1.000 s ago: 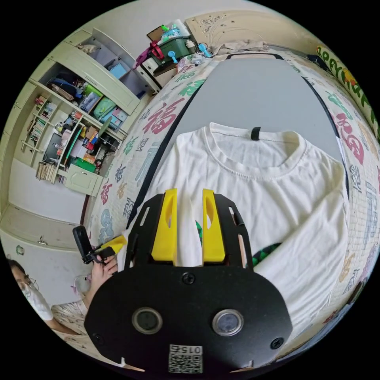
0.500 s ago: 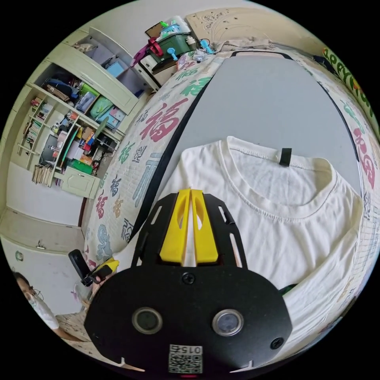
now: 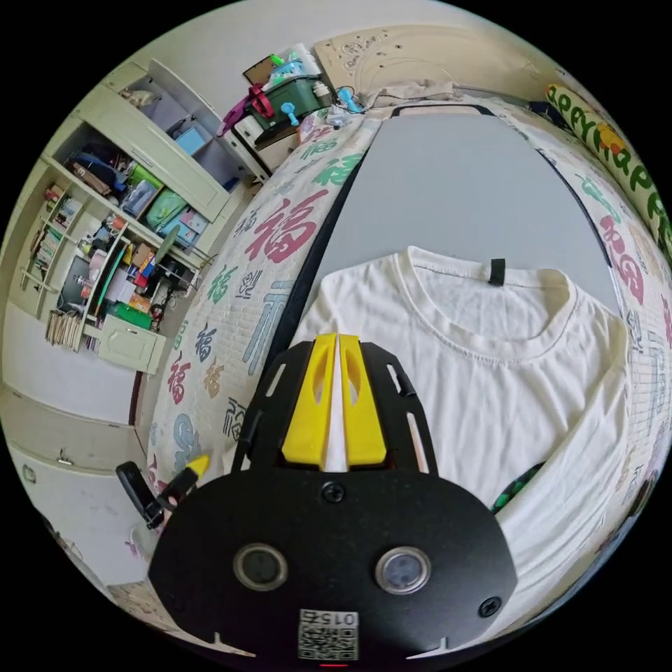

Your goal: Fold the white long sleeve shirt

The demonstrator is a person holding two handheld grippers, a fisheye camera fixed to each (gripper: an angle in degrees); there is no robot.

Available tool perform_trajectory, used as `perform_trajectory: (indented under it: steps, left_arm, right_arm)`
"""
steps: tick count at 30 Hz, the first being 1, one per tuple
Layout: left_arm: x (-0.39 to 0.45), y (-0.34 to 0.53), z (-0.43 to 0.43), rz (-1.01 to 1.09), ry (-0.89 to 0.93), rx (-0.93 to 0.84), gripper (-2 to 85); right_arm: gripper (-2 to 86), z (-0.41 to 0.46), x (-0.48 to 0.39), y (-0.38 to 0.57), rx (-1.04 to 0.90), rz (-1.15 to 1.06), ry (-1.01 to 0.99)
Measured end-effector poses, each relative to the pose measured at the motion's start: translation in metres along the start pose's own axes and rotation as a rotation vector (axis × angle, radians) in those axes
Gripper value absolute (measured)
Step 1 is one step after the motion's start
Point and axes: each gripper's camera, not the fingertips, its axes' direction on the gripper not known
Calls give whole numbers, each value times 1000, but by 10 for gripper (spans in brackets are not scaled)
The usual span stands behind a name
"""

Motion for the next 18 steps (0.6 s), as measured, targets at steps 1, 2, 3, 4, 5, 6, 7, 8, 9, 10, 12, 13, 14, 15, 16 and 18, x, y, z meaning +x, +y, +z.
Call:
perform_trajectory:
  steps: [1, 2, 3, 4, 5, 6, 7, 8, 9, 10, 12, 13, 14, 15, 16, 18]
  left_arm:
    - [23, -2, -9, 54, -24, 20, -2]
    - [35, -2, -14, 85, -35, 29, -2]
    - [63, -3, -21, 156, -57, 45, -1]
    - [78, -3, -26, 194, -65, 60, -1]
    - [110, 1, -35, 281, -72, 109, -1]
    - [144, 8, -44, 383, -83, 165, -1]
    - [181, 18, -51, 504, -99, 211, -1]
    - [200, 24, -53, 567, -109, 228, -2]
    - [235, 35, -55, 670, -120, 237, -3]
    - [252, 40, -54, 715, -115, 224, -3]
    - [313, 60, -43, 902, 23, 104, -5]
    - [340, 70, -31, 977, 124, 13, -6]
    - [352, 76, -24, 1007, 168, -37, -5]
    - [375, 88, -9, 1053, 227, -126, -5]
    - [386, 95, -1, 1073, 245, -165, -5]
    - [430, 127, 31, 1177, 225, -284, -2]
  right_arm:
    - [-1, -21, 8, 30, 19, -16, 3]
    - [-1, -44, 17, 63, 41, -32, 10]
    - [-1, -56, 21, 81, 55, -40, 21]
    - [-2, -84, 28, 121, 96, -67, 68]
    - [-3, -110, 28, 165, 148, -122, 175]
    - [-4, -122, 26, 190, 180, -156, 260]
    - [-5, -142, 22, 240, 256, -209, 448]
    - [-6, -157, 19, 291, 341, -244, 611]
    - [-7, -164, 18, 315, 380, -256, 670]
    - [-7, -176, 17, 357, 414, -288, 731]
    - [-7, -184, 21, 403, 361, -336, 693]
    - [-4, -184, 28, 423, 291, -339, 609]
    - [-1, -178, 37, 432, 193, -315, 518]
    - [5, -174, 44, 434, 145, -286, 470]
    - [18, -162, 57, 436, 56, -235, 365]
    - [48, -143, 70, 438, -24, -185, 244]
